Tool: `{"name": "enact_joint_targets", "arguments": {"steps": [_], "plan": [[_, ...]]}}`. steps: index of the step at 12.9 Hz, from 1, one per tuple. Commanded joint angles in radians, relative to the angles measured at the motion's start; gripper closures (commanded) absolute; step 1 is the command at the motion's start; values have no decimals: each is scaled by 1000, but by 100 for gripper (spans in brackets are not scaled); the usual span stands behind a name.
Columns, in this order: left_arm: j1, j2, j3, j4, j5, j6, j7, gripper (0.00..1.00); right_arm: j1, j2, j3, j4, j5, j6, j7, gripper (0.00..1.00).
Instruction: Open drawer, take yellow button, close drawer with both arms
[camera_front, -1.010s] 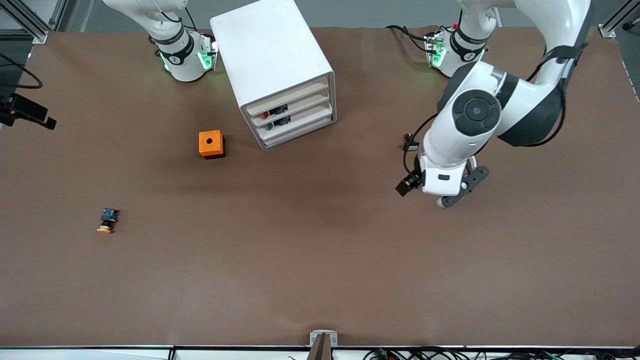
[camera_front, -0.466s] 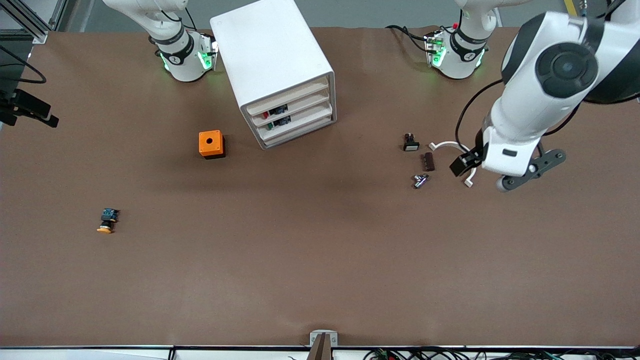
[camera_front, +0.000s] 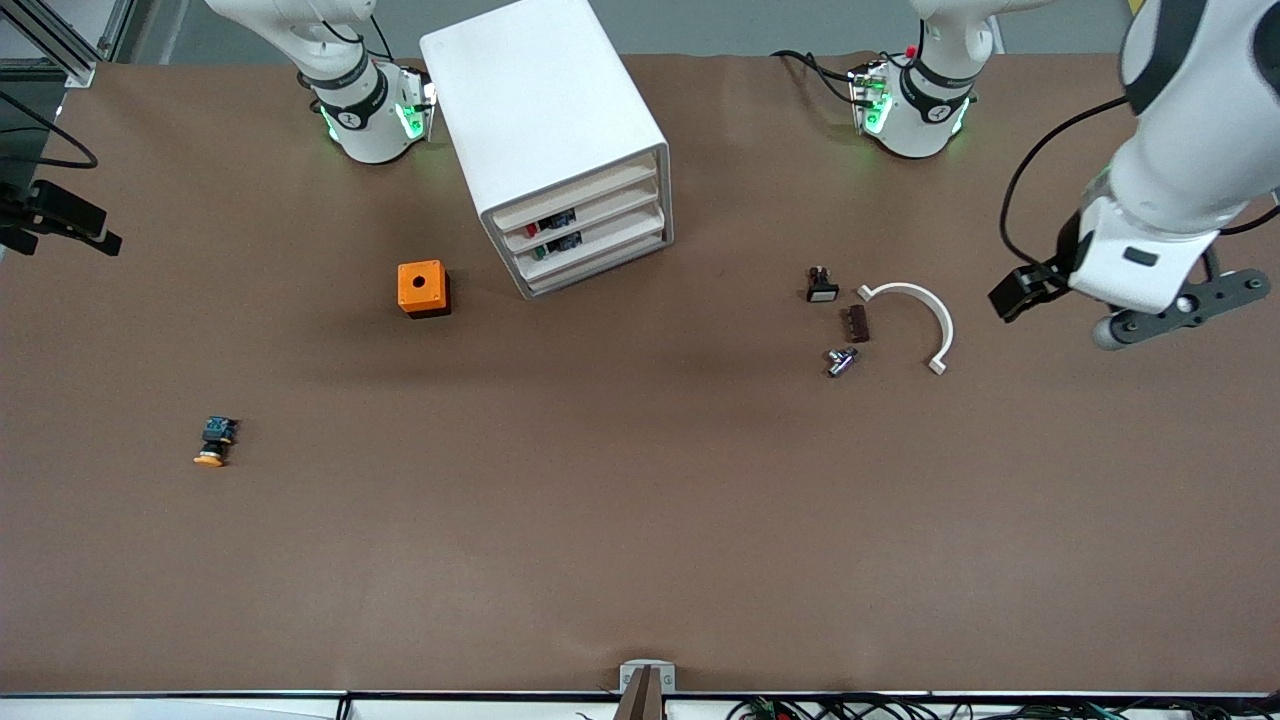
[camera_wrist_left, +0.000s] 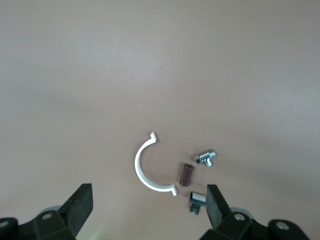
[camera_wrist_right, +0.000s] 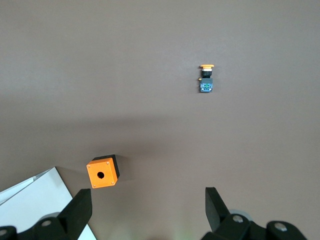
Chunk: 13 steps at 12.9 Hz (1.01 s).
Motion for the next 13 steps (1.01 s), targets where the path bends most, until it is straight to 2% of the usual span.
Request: {"name": "enact_joint_targets", "arguments": {"steps": [1,3,5,13], "plan": [[-77,-125,160,-85,-77,-17,189,0,10,-30,-5,-31,-13,14,-10,0],[-130,-188,255,-137,-83,-22,327,0,10,-30,-5,-31,-14,14,-10,0],[-165,-246,303,-189,-86,-21,370,0,10,-33,-4,-36,-14,14,-10,0],[-173,-270,288,-180,-85,-56,373,0,23,-44,-2,-41,-48,28,-16,0]]}}
